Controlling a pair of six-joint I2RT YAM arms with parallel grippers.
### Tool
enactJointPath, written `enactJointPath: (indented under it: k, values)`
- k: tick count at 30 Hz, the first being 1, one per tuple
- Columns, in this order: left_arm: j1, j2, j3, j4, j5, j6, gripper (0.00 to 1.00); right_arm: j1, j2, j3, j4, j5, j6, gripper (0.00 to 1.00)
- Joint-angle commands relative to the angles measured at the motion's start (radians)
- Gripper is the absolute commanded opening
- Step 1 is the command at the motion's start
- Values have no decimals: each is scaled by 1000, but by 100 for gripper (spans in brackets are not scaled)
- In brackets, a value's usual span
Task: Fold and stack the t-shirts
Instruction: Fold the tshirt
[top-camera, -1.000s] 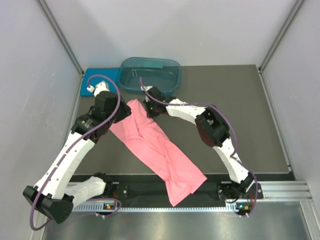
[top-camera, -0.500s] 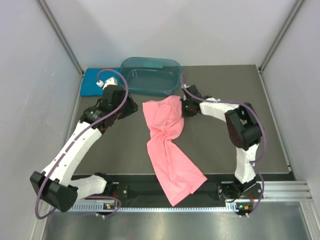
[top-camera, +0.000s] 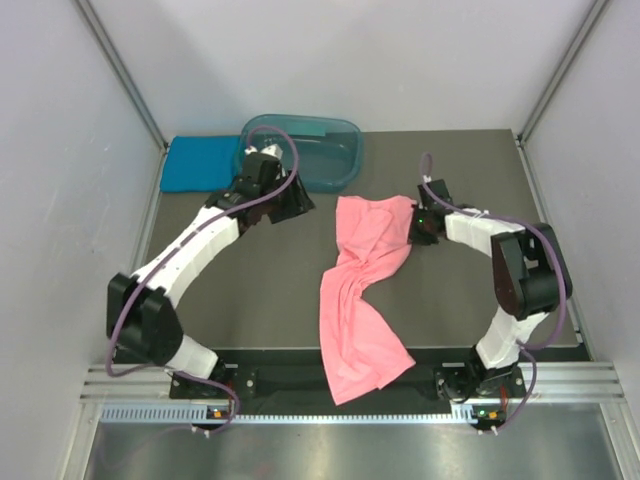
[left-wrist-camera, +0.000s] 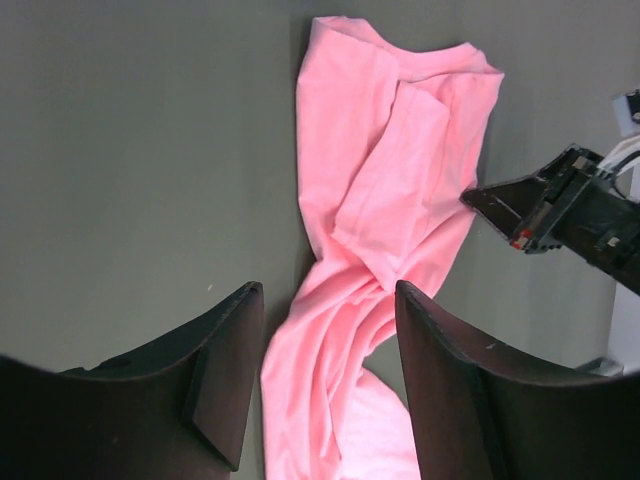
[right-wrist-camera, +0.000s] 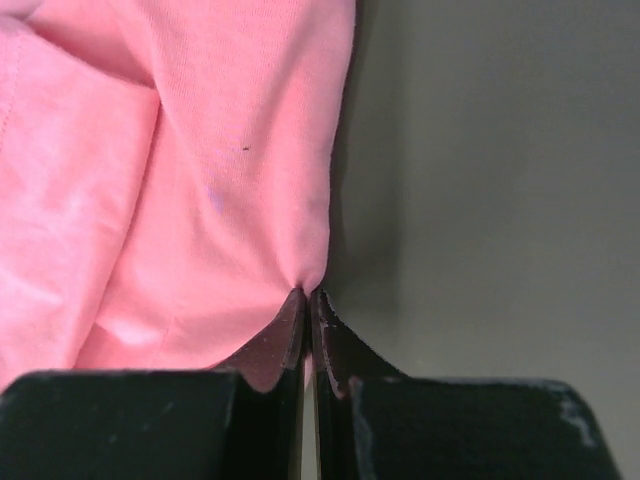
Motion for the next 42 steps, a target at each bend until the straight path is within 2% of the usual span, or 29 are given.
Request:
enactJointPath:
  k: [1, 6, 10, 14, 17, 20, 25, 28, 34, 42]
  values:
    - [-3, 105, 75, 171, 128, 95, 61, -72, -53, -70, -89, 90, 27, 0]
    - [-38, 273, 158, 289, 157, 193, 61, -161, -131, -121, -127, 104, 22, 0]
    - [-92, 416, 322, 298, 165, 264, 62, -216, -159, -133, -126, 35, -21, 1]
    - [-147, 534, 431, 321, 160, 309, 64, -241, -187, -104, -130, -10, -38, 30]
    - [-161, 619, 473, 400, 194, 344, 67, -280, -164, -43, -129, -8, -50, 45]
    - [-164, 670, 514, 435, 194, 368, 69, -328, -87, 56, -122, -63, -73, 48]
    - [-166, 779, 625, 381, 169, 431, 67, -343, 22, 208, -109, -125, -111, 50]
    - [-166, 809, 646, 358, 140, 459, 62, -359, 82, 265, -107, -165, -118, 51]
    - [-166, 867, 660, 344, 165, 487, 50, -380, 146, 302, -103, -229, -142, 51]
    - [-167, 938, 680, 349, 186, 487, 46, -414, 163, 282, -90, -261, -160, 50]
